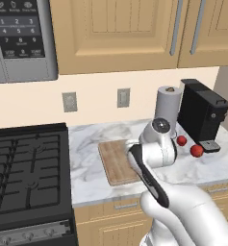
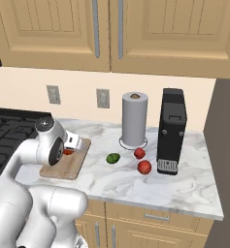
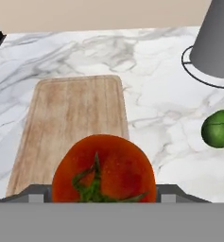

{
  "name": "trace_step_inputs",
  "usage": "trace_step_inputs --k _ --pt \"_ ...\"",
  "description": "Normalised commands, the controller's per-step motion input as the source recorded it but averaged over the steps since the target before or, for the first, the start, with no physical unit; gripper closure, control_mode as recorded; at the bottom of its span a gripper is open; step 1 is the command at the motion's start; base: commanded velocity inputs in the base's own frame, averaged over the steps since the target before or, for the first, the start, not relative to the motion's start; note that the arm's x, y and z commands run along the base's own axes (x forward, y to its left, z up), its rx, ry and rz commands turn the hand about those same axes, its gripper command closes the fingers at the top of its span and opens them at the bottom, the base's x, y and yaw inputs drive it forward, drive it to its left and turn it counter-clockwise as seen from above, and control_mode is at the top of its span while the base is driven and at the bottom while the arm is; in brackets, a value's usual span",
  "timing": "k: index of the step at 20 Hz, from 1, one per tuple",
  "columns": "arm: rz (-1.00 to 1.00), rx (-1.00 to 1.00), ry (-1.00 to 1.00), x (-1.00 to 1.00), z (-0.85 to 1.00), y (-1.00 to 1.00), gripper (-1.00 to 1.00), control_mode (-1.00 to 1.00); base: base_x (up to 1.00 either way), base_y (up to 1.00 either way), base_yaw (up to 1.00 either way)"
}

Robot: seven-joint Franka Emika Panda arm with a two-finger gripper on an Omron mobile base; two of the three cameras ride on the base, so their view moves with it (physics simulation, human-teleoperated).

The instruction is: Place the avocado, onion, tomato, and bell pepper on the cutting board.

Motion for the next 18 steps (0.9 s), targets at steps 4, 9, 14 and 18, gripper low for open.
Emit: trace_step_inputs --k 4,9,14,18 --pt "0.03 0.0 0.11 0.31 0.01 0.54 1.0 -1.0 0.0 0.0 0.0" --pt "0.02 0.0 0.11 0.48 0.0 0.43 1.0 -1.0 0.0 0.0 0.0" --pt "0.01 0.0 0.13 0.52 0.0 0.39 1.0 -1.0 0.0 0.0 0.0" --pt "0.0 0.0 0.12 0.32 -0.05 0.08 1.0 -1.0 0.0 0.0 0.0"
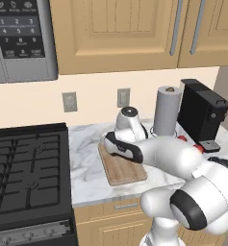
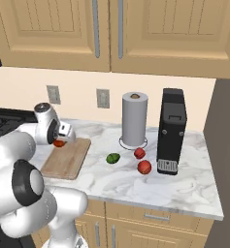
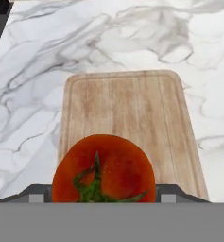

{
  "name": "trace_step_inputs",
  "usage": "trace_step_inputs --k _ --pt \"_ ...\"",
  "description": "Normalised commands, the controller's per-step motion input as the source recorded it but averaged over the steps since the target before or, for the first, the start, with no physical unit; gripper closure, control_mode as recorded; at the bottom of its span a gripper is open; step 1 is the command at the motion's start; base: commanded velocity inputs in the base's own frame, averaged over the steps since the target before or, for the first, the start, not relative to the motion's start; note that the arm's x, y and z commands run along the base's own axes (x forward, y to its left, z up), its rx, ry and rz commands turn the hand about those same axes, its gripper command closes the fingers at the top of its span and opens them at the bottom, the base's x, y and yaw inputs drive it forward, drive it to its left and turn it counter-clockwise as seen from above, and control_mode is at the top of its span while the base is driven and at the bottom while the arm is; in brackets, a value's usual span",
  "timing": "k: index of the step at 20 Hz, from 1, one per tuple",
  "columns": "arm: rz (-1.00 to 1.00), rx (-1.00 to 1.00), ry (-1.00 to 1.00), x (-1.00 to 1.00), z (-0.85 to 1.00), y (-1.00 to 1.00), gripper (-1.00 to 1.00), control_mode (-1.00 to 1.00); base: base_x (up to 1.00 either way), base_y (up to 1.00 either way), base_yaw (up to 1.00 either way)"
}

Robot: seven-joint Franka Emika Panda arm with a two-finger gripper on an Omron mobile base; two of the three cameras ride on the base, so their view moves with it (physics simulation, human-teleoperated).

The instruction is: Place the avocado, onion, tomato, and bell pepper on the cutting board.

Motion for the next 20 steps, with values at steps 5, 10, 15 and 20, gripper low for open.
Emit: trace_step_inputs --k 5,10,15,20 --pt "0.0 0.0 0.09 0.29 -0.28 0.03 1.0 -1.0 0.0 0.0 0.0" --pt "0.0 0.0 0.08 0.25 -0.39 0.12 1.0 -1.0 0.0 0.0 0.0" --pt "0.0 0.0 0.04 0.14 -0.27 0.06 1.0 -1.0 0.0 0.0 0.0" --pt "0.0 0.0 0.04 0.08 -0.32 0.05 1.0 -1.0 0.0 0.0 0.0"
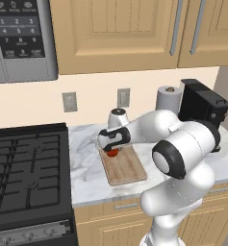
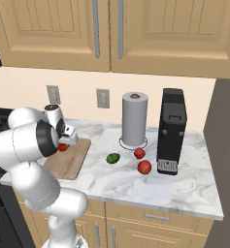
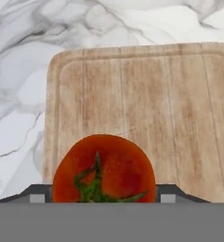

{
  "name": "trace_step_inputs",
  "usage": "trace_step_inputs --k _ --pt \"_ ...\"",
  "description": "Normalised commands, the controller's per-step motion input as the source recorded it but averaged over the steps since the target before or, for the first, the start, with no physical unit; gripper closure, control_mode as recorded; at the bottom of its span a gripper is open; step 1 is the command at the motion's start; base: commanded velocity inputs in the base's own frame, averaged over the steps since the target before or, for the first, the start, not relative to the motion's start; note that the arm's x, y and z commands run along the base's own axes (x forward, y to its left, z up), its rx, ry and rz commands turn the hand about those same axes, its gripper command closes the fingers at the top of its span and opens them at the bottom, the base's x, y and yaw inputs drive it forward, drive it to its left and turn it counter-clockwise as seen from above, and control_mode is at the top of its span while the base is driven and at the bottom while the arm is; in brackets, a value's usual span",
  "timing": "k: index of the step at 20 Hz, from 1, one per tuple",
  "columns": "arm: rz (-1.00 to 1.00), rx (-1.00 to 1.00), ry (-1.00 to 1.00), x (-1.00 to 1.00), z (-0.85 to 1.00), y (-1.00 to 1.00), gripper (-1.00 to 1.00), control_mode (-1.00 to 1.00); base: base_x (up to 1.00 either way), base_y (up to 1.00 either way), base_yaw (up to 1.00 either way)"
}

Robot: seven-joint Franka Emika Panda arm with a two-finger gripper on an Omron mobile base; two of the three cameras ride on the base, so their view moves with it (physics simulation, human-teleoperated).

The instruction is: Place the avocado, onion, tomato, and bell pepper on the cutting board.

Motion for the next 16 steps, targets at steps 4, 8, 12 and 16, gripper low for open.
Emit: trace_step_inputs --k 4,8,12,16 --pt "0.0 0.0 0.04 0.03 -0.34 0.05 1.0 -1.0 0.0 0.0 0.0" --pt "0.0 0.0 0.02 0.0 -0.31 0.03 1.0 -1.0 0.0 0.0 0.0" --pt "0.0 0.0 0.01 0.0 -0.2 0.01 -1.0 -1.0 0.0 0.0 0.0" --pt "0.0 0.0 0.0 -0.03 -0.02 0.0 -1.0 -1.0 0.0 0.0 0.0"
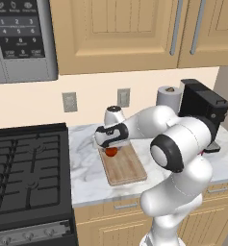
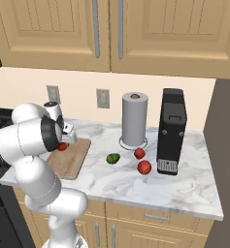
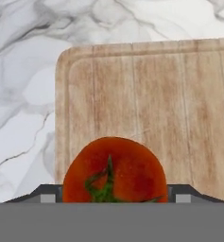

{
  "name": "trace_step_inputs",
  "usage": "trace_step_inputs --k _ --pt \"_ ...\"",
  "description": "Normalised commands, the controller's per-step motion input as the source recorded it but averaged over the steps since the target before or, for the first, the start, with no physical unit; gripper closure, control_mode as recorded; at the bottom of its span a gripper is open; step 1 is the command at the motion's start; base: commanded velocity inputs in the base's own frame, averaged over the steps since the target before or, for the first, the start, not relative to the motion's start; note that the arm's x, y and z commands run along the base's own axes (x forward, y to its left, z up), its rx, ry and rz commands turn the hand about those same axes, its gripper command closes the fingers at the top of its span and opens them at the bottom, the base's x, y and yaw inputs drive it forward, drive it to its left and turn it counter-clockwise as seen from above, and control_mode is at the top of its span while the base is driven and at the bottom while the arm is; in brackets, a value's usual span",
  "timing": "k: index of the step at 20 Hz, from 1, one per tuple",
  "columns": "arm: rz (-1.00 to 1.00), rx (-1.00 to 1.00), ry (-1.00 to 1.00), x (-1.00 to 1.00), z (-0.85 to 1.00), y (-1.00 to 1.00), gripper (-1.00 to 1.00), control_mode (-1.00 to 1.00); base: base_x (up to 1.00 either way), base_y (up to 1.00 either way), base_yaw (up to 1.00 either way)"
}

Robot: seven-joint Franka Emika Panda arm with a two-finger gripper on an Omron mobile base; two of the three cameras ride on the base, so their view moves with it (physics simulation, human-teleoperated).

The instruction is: Place the avocado, onion, tomato, and bell pepper on the cutting board.

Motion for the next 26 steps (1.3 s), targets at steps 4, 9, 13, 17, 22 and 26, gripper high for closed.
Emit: trace_step_inputs --k 4,9,13,17,22,26 --pt "0.0 0.0 -0.03 -0.03 0.0 0.0 -1.0 -1.0 0.0 0.0 0.0" --pt "0.0 0.0 -0.1 -0.08 0.0 0.0 -1.0 -1.0 0.0 0.0 0.0" --pt "0.0 -0.02 -0.14 -0.16 0.05 -0.08 -1.0 -1.0 0.0 0.0 0.0" --pt "-0.01 -0.01 -0.22 -0.25 0.46 -0.13 -1.0 -1.0 0.0 0.0 0.0" --pt "-0.07 0.0 -0.16 -0.47 0.81 -0.27 -1.0 -1.0 0.0 0.0 0.0" --pt "-0.12 0.0 -0.12 -0.62 0.79 -0.4 -1.0 -1.0 0.0 0.0 0.0"
